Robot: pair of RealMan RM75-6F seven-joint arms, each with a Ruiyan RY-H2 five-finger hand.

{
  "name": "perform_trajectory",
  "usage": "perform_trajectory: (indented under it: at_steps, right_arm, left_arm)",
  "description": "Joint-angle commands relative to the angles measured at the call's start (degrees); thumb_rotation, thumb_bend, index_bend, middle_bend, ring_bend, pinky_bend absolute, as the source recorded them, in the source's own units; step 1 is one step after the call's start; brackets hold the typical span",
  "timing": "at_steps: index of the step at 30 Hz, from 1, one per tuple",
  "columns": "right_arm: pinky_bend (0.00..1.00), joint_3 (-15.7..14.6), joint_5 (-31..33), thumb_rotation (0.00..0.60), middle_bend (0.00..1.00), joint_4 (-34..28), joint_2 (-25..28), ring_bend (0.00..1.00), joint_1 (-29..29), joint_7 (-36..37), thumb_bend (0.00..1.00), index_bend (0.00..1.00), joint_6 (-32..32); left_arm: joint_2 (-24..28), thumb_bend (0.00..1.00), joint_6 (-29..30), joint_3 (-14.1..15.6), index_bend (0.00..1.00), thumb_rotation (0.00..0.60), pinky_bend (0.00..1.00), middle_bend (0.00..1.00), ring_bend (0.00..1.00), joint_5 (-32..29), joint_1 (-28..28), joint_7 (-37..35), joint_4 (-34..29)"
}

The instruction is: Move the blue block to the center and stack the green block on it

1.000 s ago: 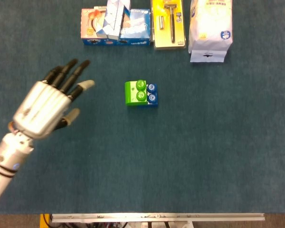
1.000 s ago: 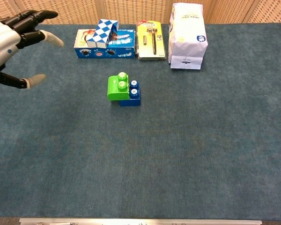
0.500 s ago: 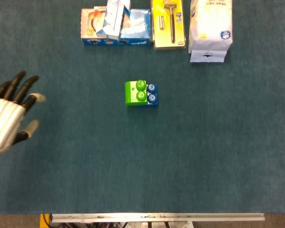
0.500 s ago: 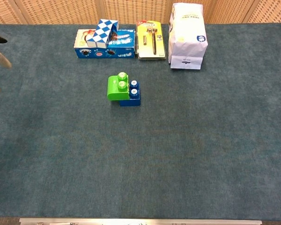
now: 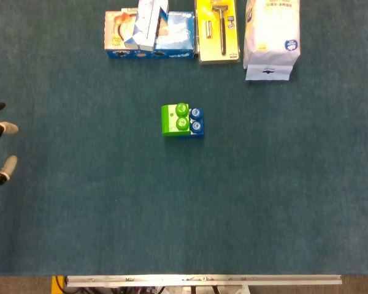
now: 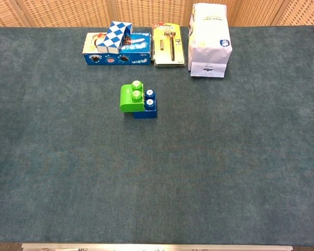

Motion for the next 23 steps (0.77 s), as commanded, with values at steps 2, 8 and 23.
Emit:
perform_trajectory:
  at_steps: [2,8,23]
  right_arm:
    - [0.05,1.52,2.83,0.600,0.13,-0.44,-1.19,0.00,-1.24,-5.61,0.09,0.32,1.99]
    - [0.05,3.34,6.89,0.600,0.13,-0.98,-2.11,0.00,-2.13,-9.80,0.09,0.32,2.77]
    - [0.05,4.53,10.79,0.600,0.13,-0.70,-1.79,0.00,-1.55,-10.40,0.09,0.32,-1.45]
  left_arm:
    - [-0.48,0.29,-0.15,-0.84,0.35,0.600,0.20,0.18,0.06,-0.16,1.12,-2.59,2.24]
    - [-0.87,0.29,-2.55,-2.36,0.35,0.600,0.20,0.18,0.06,-2.69,1.64,-5.51,4.65]
    - [-0.37,0.29,-4.07,-5.17,0.36,0.600,0.20,0.19,0.06,-3.25,2.53,-9.96,5.72]
